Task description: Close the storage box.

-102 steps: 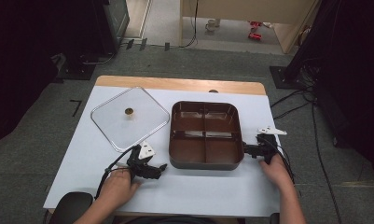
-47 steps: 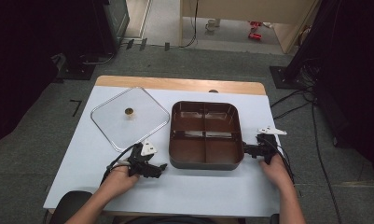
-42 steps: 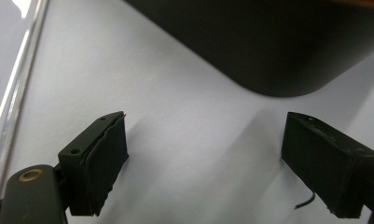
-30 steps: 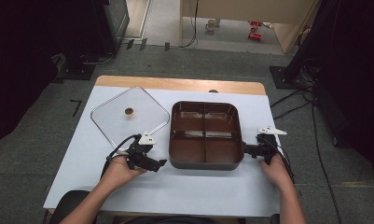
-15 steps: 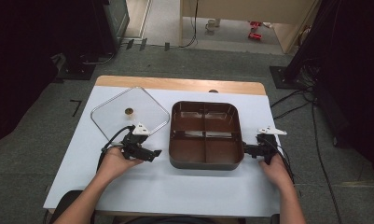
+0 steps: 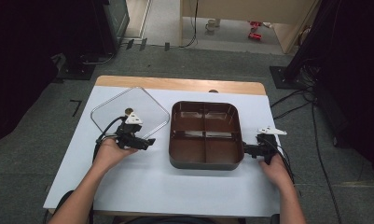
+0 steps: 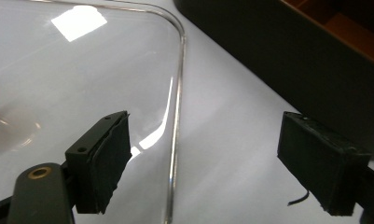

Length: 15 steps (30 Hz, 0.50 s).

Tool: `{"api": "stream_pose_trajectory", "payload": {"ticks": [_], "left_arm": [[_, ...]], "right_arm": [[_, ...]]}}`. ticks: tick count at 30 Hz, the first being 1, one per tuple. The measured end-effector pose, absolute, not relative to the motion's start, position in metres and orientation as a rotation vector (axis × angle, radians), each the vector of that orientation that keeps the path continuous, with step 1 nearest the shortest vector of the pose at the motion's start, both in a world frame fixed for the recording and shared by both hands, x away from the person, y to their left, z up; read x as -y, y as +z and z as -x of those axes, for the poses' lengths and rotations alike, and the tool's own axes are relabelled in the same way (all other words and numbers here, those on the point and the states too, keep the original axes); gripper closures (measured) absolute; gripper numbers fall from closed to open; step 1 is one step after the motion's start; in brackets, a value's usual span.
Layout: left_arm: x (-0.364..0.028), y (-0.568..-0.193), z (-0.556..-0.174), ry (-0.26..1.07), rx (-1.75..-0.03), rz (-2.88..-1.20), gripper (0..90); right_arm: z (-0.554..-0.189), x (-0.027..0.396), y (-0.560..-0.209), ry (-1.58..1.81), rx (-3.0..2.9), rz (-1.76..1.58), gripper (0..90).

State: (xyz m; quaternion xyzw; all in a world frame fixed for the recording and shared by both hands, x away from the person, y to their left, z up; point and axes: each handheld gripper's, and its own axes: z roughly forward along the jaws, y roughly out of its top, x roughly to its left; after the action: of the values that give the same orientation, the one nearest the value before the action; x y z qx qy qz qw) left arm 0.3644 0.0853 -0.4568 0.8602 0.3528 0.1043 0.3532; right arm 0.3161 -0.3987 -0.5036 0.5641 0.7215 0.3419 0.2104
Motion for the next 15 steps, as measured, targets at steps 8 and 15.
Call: {"api": "stream_pose_trajectory", "payload": {"ticks": [8, 15], "left_arm": [[-0.093, -0.451, -0.377, 0.305, -0.938, -2.200, 17.8], [-0.101, -0.450, -0.388, 0.314, -0.972, -2.180, 20.3]], "right_arm": [[-0.316, 0.399, -0.504, 0.950, -2.006, -1.568, 13.1], [-0.316, 0.399, -0.504, 0.950, -2.006, -1.568, 13.0]]}}
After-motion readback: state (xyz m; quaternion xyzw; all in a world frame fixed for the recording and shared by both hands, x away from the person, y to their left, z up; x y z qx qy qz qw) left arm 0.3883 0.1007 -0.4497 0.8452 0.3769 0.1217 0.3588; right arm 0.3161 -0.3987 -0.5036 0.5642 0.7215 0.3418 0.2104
